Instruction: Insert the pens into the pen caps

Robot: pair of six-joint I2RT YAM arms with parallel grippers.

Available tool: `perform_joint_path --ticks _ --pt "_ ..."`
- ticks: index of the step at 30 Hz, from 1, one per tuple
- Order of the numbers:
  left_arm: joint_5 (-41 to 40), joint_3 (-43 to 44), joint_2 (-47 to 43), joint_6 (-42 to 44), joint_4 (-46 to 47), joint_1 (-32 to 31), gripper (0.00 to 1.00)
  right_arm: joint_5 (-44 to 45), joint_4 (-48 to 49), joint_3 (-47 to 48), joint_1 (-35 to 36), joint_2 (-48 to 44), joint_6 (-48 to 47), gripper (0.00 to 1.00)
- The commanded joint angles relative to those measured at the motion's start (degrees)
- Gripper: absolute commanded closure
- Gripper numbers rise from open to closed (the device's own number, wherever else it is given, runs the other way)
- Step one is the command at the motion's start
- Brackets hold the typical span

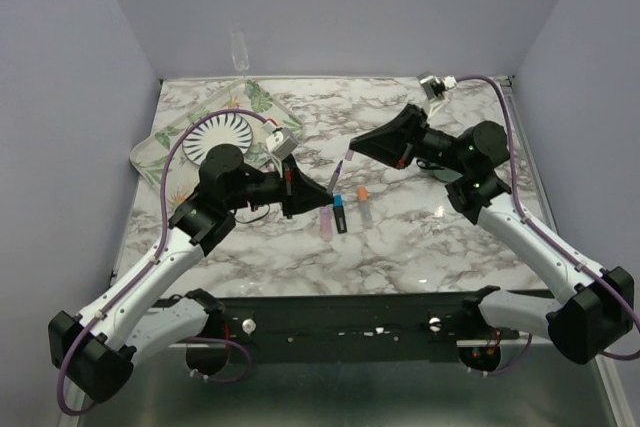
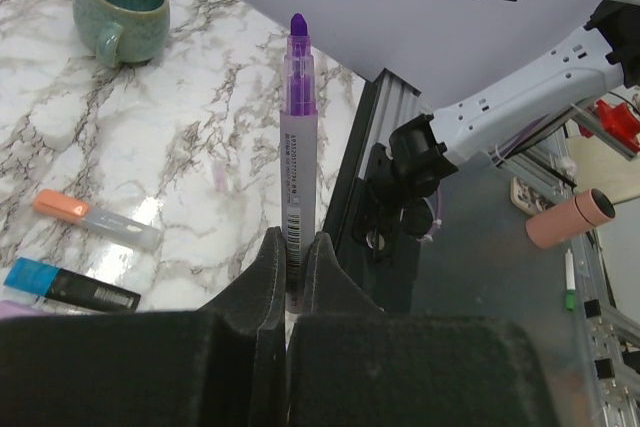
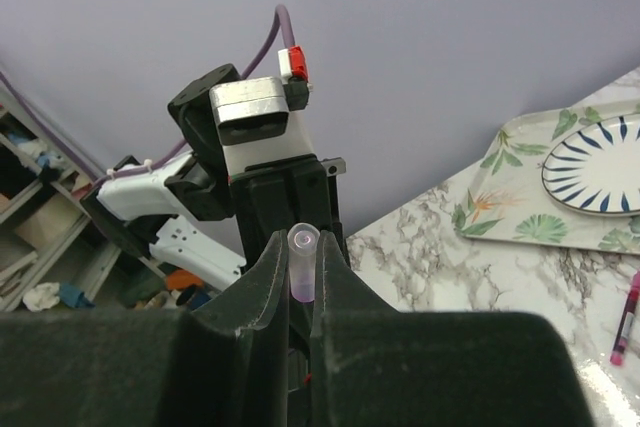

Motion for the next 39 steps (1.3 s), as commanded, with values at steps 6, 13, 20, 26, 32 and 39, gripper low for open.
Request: perform_joint_path --ticks 6,13,20,26,32,39 --pt "1.63 -0.52 -1.26 -0.33 0.95 -0.15 1.00 -0.34 5.35 -1.28 1.17 1.92 2.11 0.99" --pt "1.45 -0.61 -1.44 -0.15 0.95 -0.15 1.00 0.18 5.80 -1.02 1.52 3.24 2.03 0.99" --pt "1.19 -0.52 -1.53 -0.15 0.86 -0.15 1.00 0.27 6.50 -1.54 2.05 3.69 2.55 0.99" --pt "0.48 -0.52 -2.05 0.02 0.78 0.03 1.00 0.53 6.15 -4.00 2.93 2.72 1.68 0.99" --pt "0.31 -0.87 -2.49 -0.33 1.30 0.03 1.00 1.50 5.80 -7.43 3.19 1.14 0.98 0.99" --pt "-1.80 -1.49 -3.19 -0.59 2.09 0.29 1.00 4.30 -0.07 -8.22 6.26 0.08 -3.94 0.99"
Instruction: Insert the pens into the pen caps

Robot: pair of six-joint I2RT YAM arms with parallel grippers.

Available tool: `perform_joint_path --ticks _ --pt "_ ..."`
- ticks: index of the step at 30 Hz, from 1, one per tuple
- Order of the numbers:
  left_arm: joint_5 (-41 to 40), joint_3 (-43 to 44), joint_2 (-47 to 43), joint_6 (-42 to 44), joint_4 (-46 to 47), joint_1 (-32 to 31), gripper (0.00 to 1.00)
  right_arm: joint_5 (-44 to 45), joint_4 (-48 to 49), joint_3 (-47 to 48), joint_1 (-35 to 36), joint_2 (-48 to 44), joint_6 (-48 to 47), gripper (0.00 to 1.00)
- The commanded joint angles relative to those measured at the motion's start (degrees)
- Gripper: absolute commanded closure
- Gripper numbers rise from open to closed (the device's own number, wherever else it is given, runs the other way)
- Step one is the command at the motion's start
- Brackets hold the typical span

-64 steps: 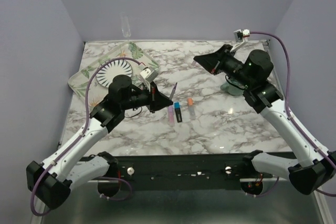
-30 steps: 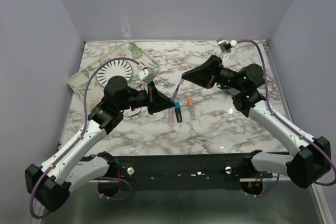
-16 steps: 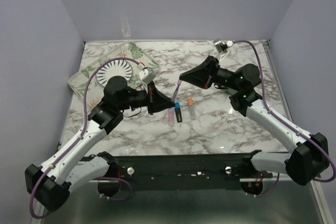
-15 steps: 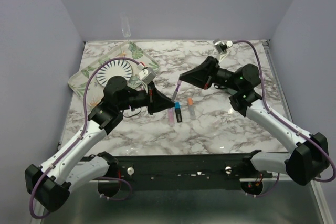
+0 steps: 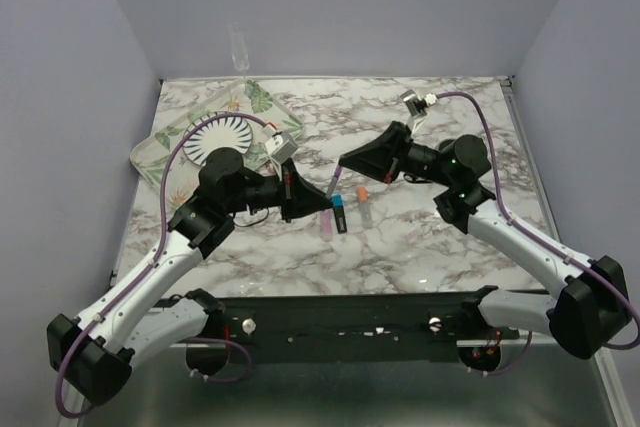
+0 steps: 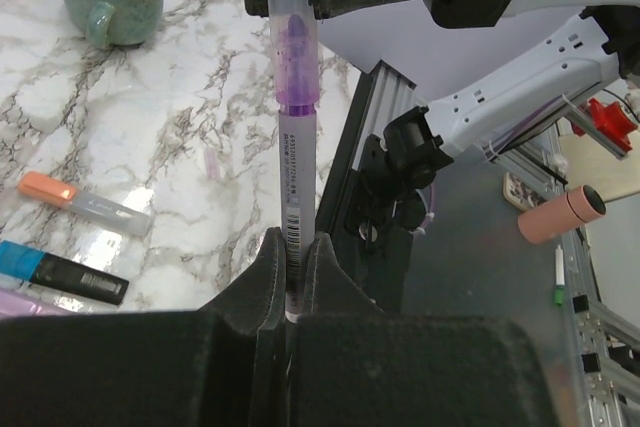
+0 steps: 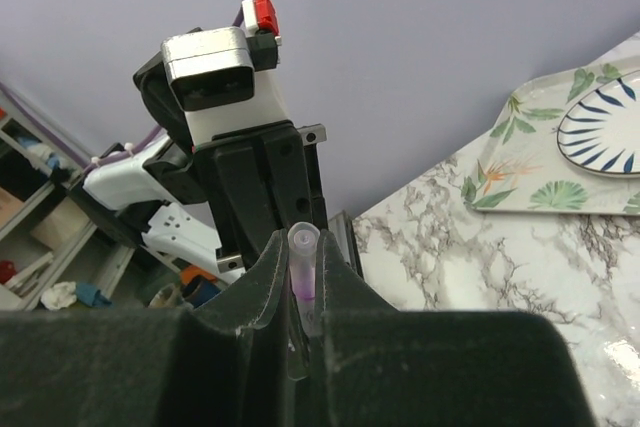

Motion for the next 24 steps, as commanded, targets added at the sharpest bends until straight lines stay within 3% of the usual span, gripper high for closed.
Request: perform_joint_path --ticks 1,7,13,24 --pt "-2.08 -0.53 -2.32 -0.37 3.23 0.21 1.00 2.80 -5.59 -1.75 2.90 -1.51 -5.60 0.99" --pt "-1.74 -1.58 -2.59 -2.48 6.57 0.29 1.00 5.62 -3.66 -6.67 3.87 -4.06 -10.26 0.99" --pt "-4.72 -0.44 -0.66 -2.57 4.99 0.38 1.00 5.00 -8.14 -4.74 5.97 -3.10 -10.88 0.99" --pt "-9.38 7.11 4.26 -1.17 2.80 0.47 1.00 8.60 -10.07 -11.68 11.78 -3.71 -13.52 0.99"
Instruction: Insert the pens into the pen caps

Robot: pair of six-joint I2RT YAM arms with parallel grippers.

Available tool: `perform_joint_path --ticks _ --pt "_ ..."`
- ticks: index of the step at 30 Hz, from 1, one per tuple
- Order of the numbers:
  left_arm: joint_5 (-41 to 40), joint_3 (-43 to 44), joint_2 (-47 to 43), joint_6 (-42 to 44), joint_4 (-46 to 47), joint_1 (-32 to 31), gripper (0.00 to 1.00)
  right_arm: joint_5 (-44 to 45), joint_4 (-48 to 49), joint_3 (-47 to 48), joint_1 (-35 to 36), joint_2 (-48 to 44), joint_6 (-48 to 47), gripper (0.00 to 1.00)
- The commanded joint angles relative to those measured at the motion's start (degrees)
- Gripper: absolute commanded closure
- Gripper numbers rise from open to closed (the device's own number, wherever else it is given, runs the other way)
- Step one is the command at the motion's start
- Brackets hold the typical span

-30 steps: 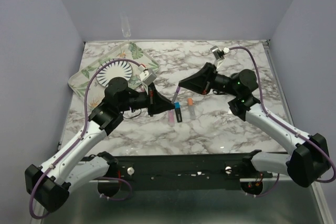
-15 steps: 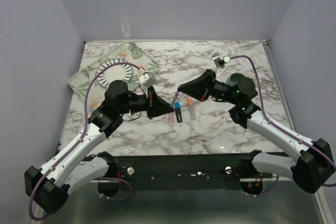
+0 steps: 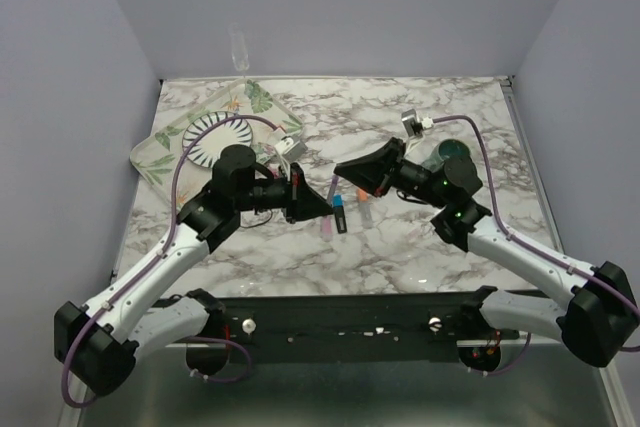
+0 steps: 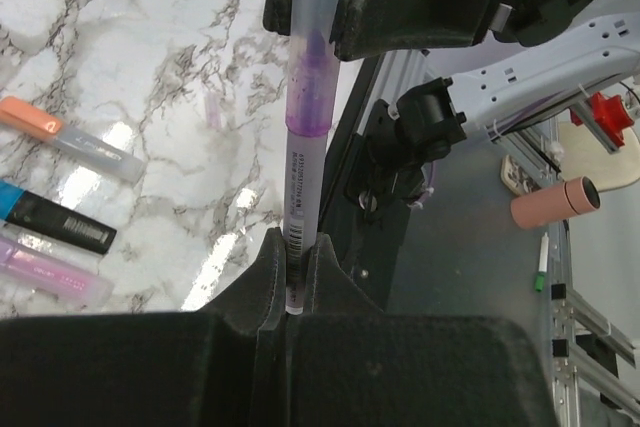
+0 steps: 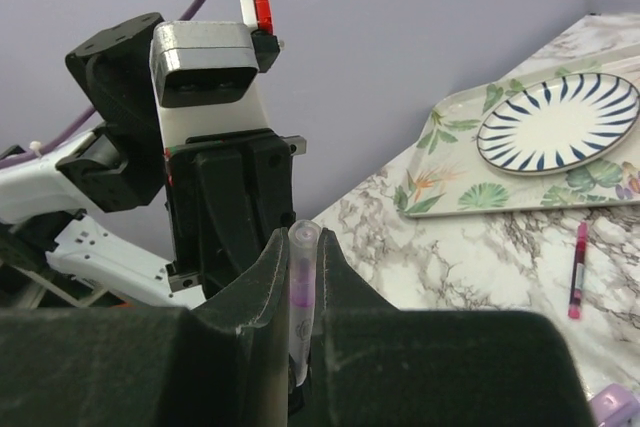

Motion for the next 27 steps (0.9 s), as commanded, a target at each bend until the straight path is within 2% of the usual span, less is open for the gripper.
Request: perform_joint_path --ticks 1,14,20,24,27 --pt "-8.92 7.36 1.69 0.19 7.06 0.49 1.00 -4.94 -8.59 -5.39 5.53 -0.21 -3.40 0.99" --pt "-11.39 10.52 3.62 0.37 7.14 0.67 1.00 -1.42 -10.36 -11.72 9.40 -2.77 -6.57 0.99" --pt "-12.09 11.93 5.12 0.89 7.41 0.84 1.00 -4.06 -7.46 -13.13 11.50 -1.89 -6.04 0.99" --pt "-11.65 13.42 5.56 1.42 7.85 1.11 1.00 -9.06 -2.73 -15.50 11.95 -0.57 -6.04 0.99" --pt "-12.87 15.35 5.91 1.68 6.97 1.72 1.00 -7.06 -6.29 -14.89 12.30 0.31 -6.13 0.99"
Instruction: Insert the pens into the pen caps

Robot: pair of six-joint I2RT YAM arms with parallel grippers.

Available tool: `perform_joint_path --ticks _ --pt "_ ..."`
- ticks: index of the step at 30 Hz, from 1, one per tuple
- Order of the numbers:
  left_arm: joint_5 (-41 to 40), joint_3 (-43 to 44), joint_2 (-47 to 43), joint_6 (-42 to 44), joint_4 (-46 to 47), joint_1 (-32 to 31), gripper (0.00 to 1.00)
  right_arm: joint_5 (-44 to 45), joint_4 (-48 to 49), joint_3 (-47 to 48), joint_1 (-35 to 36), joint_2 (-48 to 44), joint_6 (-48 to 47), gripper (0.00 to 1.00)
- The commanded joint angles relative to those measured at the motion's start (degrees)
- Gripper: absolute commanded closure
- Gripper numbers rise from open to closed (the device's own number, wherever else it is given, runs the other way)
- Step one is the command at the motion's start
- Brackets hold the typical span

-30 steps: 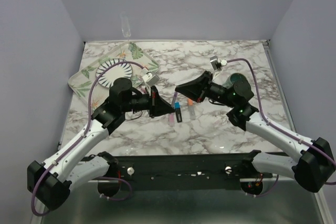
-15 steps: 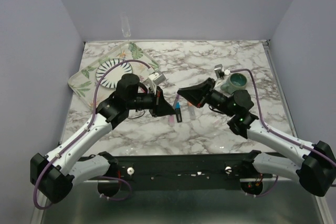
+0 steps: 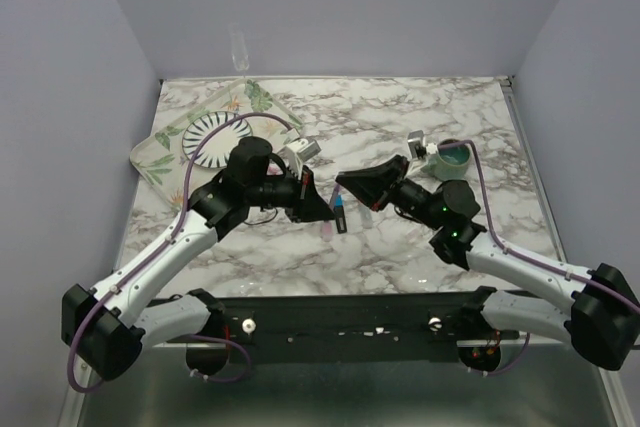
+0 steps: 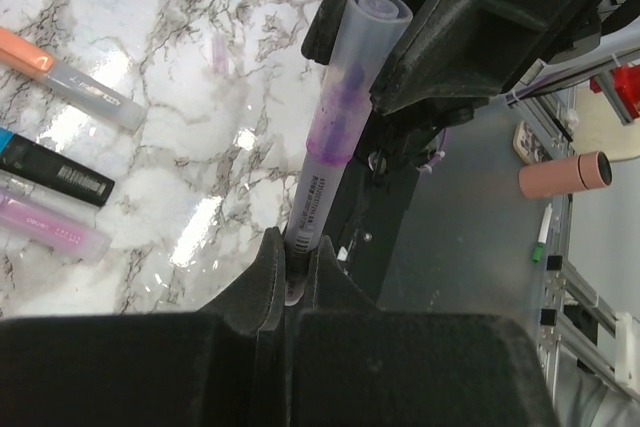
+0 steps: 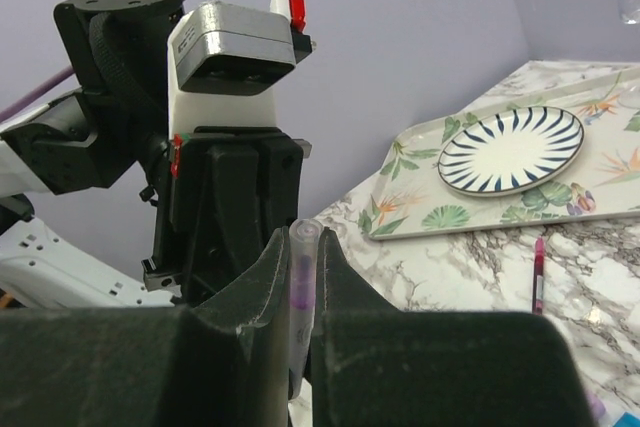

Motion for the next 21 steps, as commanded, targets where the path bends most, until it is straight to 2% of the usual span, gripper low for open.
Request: perform_joint_path --ticks 1,4,8,13,17,21 --pt "-12.05 9.91 -0.10 -2.25 18.57 2.99 1.00 -18.53 -15.71 -4.70 6.62 3.28 -0.14 0.99" --pt "-13.54 11.23 0.34 -1.73 17.70 3.34 1.00 -15.37 -17.11 -5.32 7.41 1.01 0.65 0.99" --pt "-14.86 11.76 0.16 -1.72 17.43 4.04 1.00 -6.84 -23.71 -6.19 8.46 -2.86 -0.50 0.99" --pt "-15.83 12.03 0.60 -1.81 17.52 4.22 1.00 -5.25 -22.66 -6.46 9.87 -2.44 1.97 0.99" --pt "-10.50 11.33 1.30 -0.94 18.13 4.22 1.00 -4.46 -21.96 -6.28 10.40 -2.16 2.41 0.99" --pt "-6.18 6.85 -0.27 -1.55 21.29 4.22 1.00 0.37 -28.87 -1.46 10.31 -5.50 -0.66 0.99"
